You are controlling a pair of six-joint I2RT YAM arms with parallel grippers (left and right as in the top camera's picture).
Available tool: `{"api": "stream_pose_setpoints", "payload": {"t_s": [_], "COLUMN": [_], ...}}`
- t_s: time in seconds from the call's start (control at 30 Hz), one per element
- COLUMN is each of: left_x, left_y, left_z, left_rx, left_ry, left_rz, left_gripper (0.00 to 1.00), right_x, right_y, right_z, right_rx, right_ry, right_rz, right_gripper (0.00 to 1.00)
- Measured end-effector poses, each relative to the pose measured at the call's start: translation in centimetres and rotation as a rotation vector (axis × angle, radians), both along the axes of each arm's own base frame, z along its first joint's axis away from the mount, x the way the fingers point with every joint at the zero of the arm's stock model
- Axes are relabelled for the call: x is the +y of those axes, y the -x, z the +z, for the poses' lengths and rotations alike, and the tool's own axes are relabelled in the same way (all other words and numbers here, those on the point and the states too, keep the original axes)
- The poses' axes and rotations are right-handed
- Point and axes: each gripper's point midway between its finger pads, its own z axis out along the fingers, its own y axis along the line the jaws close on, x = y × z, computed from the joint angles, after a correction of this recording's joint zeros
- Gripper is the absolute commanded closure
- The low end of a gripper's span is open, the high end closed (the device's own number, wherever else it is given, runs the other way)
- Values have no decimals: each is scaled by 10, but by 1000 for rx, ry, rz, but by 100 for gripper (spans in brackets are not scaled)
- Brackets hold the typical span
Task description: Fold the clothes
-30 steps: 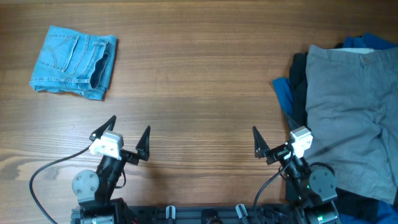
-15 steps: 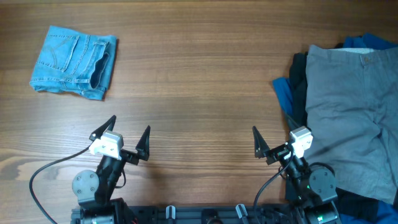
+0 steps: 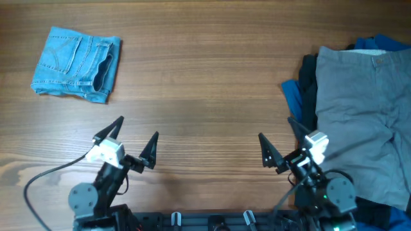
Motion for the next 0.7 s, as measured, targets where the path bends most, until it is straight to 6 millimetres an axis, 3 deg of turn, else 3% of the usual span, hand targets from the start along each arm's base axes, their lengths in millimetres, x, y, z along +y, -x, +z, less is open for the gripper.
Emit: {"api": "stream_pose_setpoints", "payload": {"t_s": [0.2, 0.47, 0.6, 0.7], "left_x": [0, 8, 11, 14], "left_y": [9, -26, -44, -57], "left_z": [45, 27, 16, 2], "left_rx": [99, 503, 701, 838], "left_ry": [33, 98, 125, 145], "left_rz": [10, 32, 35, 38], "left_gripper": [0, 0, 0, 0], "right_x": [1, 10, 2, -17], "right_y": [-3, -55, -104, -147], "right_z": [18, -10, -7, -4], "right_rx": [274, 700, 825, 873], "right_ry": [66, 245, 326, 326], "right_rz": [-2, -27, -75, -124], "right_gripper": [0, 0, 0, 0]}}
